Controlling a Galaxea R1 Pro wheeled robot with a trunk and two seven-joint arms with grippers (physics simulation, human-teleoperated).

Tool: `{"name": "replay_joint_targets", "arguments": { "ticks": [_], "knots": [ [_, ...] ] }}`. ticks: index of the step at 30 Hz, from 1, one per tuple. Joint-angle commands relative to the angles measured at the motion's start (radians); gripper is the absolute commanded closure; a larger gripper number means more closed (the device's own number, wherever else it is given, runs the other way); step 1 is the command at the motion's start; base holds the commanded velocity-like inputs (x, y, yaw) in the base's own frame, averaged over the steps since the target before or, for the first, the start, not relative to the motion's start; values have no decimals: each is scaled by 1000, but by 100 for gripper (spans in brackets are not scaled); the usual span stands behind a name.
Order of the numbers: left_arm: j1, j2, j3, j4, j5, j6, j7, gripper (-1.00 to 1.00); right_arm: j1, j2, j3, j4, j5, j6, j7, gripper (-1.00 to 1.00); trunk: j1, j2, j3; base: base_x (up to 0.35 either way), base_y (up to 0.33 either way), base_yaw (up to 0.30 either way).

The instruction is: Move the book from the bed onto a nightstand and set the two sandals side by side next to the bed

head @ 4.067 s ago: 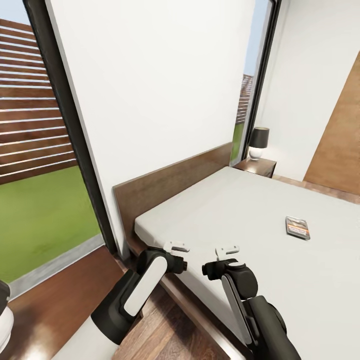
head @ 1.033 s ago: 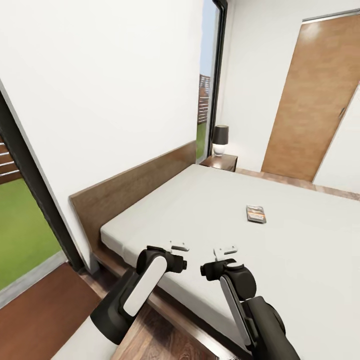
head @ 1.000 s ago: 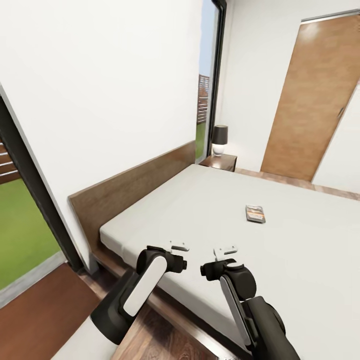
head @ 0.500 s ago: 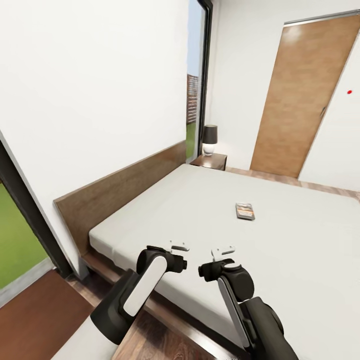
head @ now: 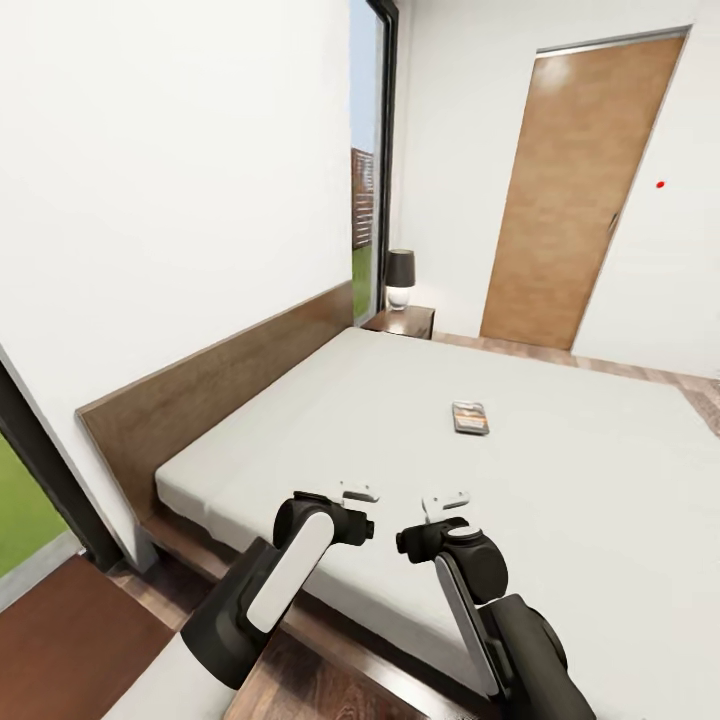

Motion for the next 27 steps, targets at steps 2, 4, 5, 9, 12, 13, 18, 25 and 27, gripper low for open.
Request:
{"name": "replay_joint_targets", "arguments": {
  "ticks": [2, 4, 5, 9, 12, 13, 18, 25, 27],
  "knots": [
    [-1, 0, -1, -1, 10, 2, 10, -100, -1, 0, 1, -2, 0, 5, -3, -100, 0, -1, -1, 0, 0, -141],
    [-1, 0, -1, -1, 9, 2, 10, -100, -1, 0, 1, -3, 0, 5, -4, -100, 0, -1, -1, 0, 0, -141],
    [-1, 0, -1, -1, 10, 2, 10, -100, -1, 0, 1, -5, 0, 5, -4, -100, 0, -1, -1, 0, 0, -141],
    [-1, 0, -1, -1, 10, 2, 10, -100, -1, 0, 0, -8, 0, 5, -4, -100, 0, -1, -1, 0, 0, -141],
    [-1, 0, -1, -1, 10, 2, 10, -100, -1, 0, 0, -10, 0, 5, -4, -100, 0, -1, -1, 0, 0, -141],
    [0, 0, -2, -1, 10, 2, 10, -100, -1, 0, 0, -10, 0, 5, -4, -100, 0, -1, -1, 0, 0, -141],
    [0, 0, -7, -1, 10, 2, 11, -100, -1, 0, 0, -11, 0, 5, -4, -100, 0, -1, -1, 0, 0, -141],
    [0, 0, -11, -1, 10, 2, 12, -100, -1, 0, 0, -12, -1, 5, -4, -100, 0, -1, -1, 0, 0, -141],
    [-1, 0, -12, -1, 10, 2, 12, -100, -1, 0, 0, -12, 0, 5, -4, -100, 0, -1, -1, 0, 0, -141]
  ]
}}
